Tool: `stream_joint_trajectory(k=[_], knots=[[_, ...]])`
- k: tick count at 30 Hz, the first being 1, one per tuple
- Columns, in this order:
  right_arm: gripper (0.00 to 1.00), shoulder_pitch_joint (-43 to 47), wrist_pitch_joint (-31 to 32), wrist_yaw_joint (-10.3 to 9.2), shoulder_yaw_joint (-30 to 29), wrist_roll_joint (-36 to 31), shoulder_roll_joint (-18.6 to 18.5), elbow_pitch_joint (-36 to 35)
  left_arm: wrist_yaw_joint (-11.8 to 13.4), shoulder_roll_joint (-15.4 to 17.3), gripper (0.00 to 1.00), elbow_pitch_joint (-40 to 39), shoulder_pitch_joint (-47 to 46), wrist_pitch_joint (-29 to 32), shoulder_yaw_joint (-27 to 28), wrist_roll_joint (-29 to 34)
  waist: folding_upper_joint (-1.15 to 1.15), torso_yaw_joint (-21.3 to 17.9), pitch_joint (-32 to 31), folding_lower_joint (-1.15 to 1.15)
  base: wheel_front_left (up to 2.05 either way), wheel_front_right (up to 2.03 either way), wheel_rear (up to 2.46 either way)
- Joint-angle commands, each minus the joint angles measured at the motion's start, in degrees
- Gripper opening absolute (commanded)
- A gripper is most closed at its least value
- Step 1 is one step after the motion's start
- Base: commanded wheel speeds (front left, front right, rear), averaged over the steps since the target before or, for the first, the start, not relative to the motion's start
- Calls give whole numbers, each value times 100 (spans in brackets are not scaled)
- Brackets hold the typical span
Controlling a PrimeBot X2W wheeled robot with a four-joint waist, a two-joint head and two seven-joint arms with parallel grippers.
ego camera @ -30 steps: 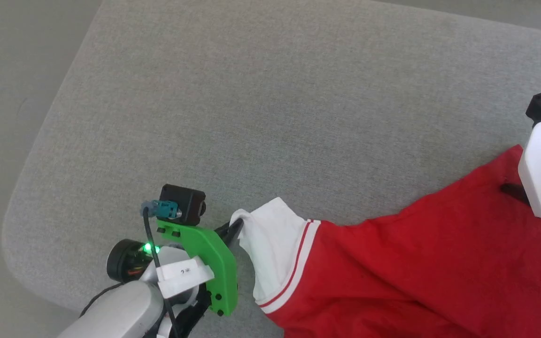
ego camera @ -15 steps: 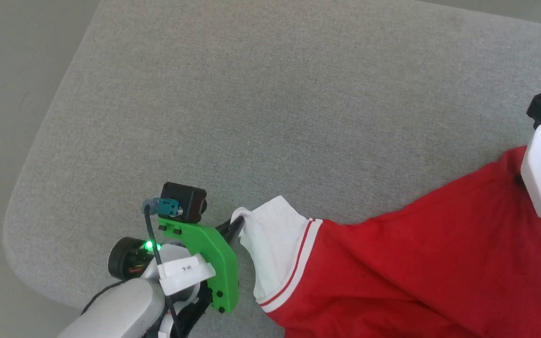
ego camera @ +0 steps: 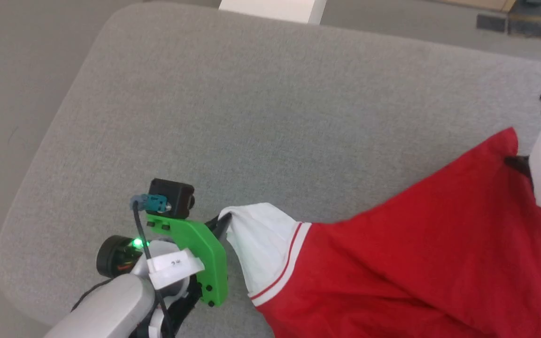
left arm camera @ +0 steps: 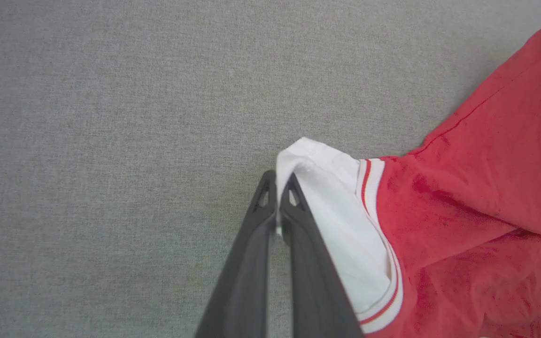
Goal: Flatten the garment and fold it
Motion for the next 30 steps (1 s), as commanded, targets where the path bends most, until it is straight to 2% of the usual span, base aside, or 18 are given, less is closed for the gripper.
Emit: stream_joint_trajectory(k=[1, 11, 21, 26, 30], knots=[[0, 69, -114, -8, -47, 105, -47, -85, 41, 56, 0, -23, 6, -39, 55, -62, 0, -197, -303, 0, 0, 0, 0], [0, 278, -735, -8, -511, 625, -293, -1007, 166, 410, 0, -414, -267, -281, 572, 53, 0, -615, -762, 0, 0, 0, 0], [0, 165, -1113, -8, -920, 588, -253, -1738, 237, 623, 0, -679, -1000, -483, 1224, 177, 0, -1040, -1052, 0, 0, 0, 0], [0, -103, -1298, -8, -1064, 452, -83, -1849, 147, 662, 0, -569, -1550, -564, 1503, 227, 0, -1233, -1087, 0, 0, 0, 0], [0, -460, -1468, -8, -1090, 284, 45, -1772, -26, 580, 0, -340, -2193, -594, 1670, 223, 0, -1375, -1022, 0, 0, 0, 0]])
